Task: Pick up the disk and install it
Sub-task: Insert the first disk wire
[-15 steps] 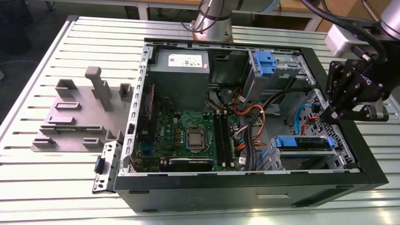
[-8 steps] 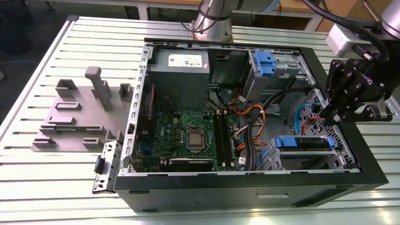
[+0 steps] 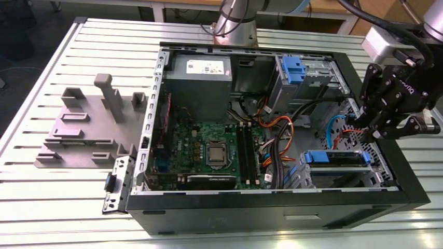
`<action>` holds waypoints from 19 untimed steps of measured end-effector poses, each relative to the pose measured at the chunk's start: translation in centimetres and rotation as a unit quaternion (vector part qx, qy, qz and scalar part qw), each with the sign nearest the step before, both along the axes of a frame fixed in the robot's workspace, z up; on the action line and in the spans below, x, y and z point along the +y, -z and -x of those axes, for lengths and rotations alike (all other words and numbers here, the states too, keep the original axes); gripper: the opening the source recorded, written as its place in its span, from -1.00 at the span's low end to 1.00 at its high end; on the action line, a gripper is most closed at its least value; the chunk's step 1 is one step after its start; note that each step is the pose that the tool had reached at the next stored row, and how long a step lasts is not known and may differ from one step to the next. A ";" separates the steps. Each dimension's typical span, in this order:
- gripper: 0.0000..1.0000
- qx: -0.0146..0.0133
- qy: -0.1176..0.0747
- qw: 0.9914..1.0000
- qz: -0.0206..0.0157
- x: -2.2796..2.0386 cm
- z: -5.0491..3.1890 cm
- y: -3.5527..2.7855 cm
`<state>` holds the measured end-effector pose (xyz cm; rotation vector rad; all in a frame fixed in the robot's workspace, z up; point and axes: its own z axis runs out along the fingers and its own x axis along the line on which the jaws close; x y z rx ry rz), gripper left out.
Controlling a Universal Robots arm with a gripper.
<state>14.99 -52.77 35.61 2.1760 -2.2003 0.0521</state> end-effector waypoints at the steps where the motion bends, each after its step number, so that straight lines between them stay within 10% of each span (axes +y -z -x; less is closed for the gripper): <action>1: -0.25 0.000 0.000 1.000 0.000 0.03 0.00 0.00; 19: -0.25 0.000 -0.005 1.000 0.012 1.02 -0.59 0.05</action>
